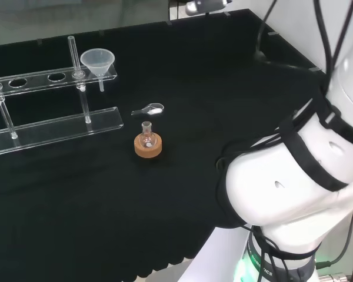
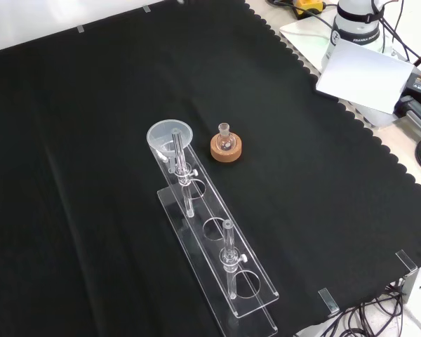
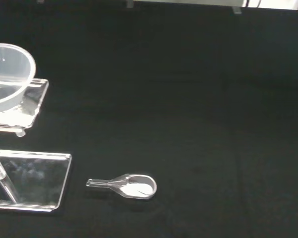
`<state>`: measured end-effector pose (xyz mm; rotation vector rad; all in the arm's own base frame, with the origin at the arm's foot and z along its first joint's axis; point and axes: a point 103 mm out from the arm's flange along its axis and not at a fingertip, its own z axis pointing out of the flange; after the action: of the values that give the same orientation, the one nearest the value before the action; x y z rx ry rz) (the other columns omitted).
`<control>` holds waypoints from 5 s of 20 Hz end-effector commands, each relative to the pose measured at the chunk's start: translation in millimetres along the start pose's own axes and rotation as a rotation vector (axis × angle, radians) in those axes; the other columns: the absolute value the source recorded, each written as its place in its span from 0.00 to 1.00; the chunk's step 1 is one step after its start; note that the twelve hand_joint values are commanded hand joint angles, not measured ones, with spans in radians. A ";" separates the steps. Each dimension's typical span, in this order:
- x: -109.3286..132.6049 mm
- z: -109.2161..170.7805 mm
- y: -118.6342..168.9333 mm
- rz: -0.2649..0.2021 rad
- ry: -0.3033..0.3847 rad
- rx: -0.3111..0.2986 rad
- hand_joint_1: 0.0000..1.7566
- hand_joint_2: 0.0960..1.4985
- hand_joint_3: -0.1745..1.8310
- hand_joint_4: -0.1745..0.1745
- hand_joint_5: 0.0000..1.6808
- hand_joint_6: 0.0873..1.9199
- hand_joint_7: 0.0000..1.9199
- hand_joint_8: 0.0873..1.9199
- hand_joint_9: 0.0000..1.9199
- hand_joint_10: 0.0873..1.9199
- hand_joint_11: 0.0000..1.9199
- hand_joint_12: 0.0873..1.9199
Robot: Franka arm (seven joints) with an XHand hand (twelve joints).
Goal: Pick up the funnel from the transparent funnel stand.
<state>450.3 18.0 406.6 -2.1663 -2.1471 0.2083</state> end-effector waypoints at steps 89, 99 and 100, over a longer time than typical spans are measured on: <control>138.6 122.5 122.8 -0.162 -0.181 0.391 0.35 0.48 0.12 0.68 0.03 0.00 0.00 0.24 0.09 0.47 0.19 0.78; 138.6 127.1 126.2 -0.167 -0.187 0.394 0.35 0.48 0.13 0.65 0.05 0.00 0.00 0.32 0.15 0.43 0.20 0.78; 139.7 127.1 126.0 -0.169 -0.189 0.393 0.35 0.48 0.13 0.65 0.05 0.00 0.00 0.32 0.16 0.43 0.20 0.78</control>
<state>554.7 149.3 258.4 -1.8022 -2.1360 0.7701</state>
